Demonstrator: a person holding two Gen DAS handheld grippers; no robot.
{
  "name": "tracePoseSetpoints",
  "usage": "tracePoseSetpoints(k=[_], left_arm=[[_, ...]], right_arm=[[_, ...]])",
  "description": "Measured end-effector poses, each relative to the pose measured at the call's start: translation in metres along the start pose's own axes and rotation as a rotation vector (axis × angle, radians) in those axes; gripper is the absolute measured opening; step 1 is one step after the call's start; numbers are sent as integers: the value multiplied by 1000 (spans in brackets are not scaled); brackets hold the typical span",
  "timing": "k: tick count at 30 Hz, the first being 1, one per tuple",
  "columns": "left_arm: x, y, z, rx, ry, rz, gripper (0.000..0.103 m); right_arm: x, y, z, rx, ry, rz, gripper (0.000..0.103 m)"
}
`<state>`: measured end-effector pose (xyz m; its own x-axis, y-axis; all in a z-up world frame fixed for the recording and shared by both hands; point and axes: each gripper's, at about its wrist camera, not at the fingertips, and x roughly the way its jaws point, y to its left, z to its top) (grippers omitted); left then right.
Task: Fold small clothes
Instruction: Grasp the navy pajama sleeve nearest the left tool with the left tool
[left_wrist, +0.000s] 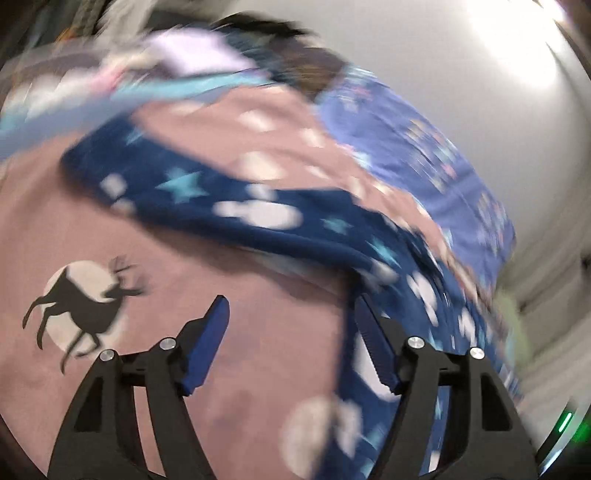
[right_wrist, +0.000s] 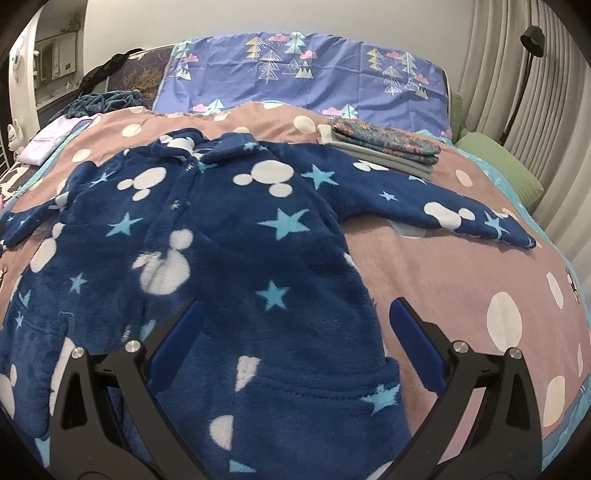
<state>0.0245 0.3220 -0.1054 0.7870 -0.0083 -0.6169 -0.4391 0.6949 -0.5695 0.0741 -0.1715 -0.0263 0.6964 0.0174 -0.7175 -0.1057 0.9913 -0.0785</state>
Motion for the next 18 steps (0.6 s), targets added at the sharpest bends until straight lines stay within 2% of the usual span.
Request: tracePoseSetpoints(k=[3,6,9,11,12,13,14,16,18], left_arm=[[12,49,24,-199,-19,36,71],[19,88,41,-355,-61,81,73],[22,104,58,-424,-135,80,74],[24,105,69,-407,-169,116,73],[28,105,76,-382,-189,146,70],[32,104,83,-361,-193,173,50],[37,104,88,-352,-176,174,22],[40,101,94,-357,-164,147,8],[33,67,102,-265,-194,111,8]], right_arm=[[4,-2,0,2,8,-10,101],[9,-5,0,3,19,-24,101],[14,-8,1,9,29,-39,101],[17,-10,1,14,36,-45,101],[19,-11,2,17,39,-47,101],[21,-11,2,20,42,-48,101],[22,-12,2,22,45,-49,101],[23,-14,2,23,45,-49,101],[24,-15,2,22,43,-52,101]])
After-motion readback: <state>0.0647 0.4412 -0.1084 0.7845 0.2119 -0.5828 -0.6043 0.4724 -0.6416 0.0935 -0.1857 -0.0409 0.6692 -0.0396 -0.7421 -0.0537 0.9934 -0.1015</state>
